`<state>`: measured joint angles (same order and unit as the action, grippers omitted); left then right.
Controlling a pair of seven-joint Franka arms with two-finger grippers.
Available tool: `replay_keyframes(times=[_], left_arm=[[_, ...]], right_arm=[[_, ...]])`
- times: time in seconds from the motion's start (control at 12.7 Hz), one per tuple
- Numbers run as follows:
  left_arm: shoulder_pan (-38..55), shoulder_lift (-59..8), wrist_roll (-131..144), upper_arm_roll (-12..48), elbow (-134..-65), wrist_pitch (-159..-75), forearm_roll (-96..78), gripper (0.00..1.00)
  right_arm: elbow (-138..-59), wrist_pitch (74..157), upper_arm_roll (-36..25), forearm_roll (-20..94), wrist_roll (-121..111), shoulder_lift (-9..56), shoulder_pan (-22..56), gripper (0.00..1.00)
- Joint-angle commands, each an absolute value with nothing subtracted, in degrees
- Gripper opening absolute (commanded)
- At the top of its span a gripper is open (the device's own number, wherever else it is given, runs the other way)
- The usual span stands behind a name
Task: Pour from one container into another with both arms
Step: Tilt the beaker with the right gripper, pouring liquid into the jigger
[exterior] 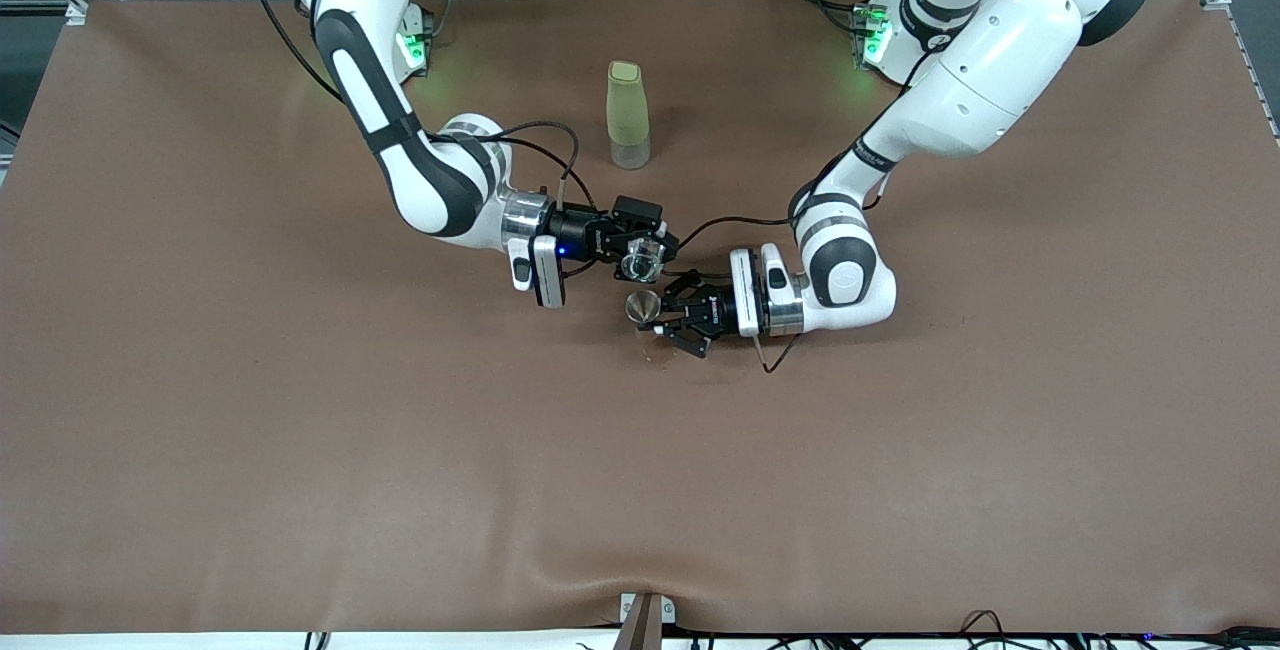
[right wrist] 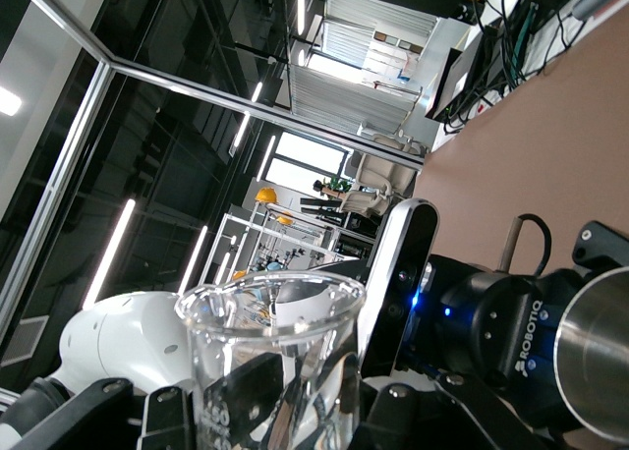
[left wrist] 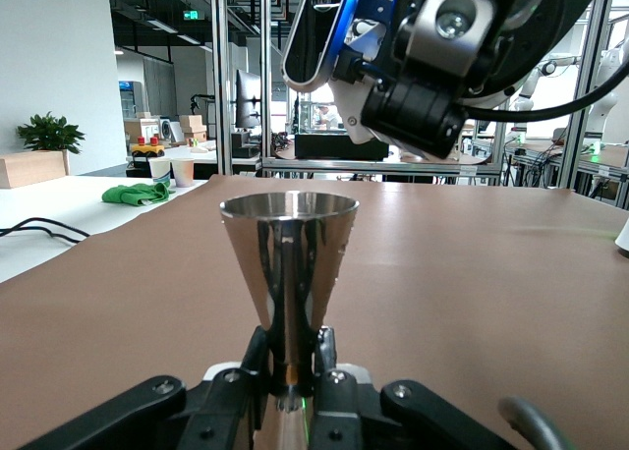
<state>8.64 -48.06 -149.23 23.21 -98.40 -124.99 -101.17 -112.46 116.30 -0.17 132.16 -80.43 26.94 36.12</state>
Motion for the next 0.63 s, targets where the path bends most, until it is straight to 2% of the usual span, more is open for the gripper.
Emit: replay_keyframes(times=[0.0, 0.55], left_arm=[[8.35, -46.41, -150.64, 23.64, -99.76, -125.68, -102.66, 0.00], [8.35, -46.41, -150.47, 23.73, -99.58, -125.68, -102.74, 0.00]], right_arm=[[-114.26, 116.81, -0.62, 131.40, -74.73, 24.70, 36.74, 0.00], [-113.91, 116.81, -0.62, 130.96, -66.63, 24.79, 36.74, 0.00]])
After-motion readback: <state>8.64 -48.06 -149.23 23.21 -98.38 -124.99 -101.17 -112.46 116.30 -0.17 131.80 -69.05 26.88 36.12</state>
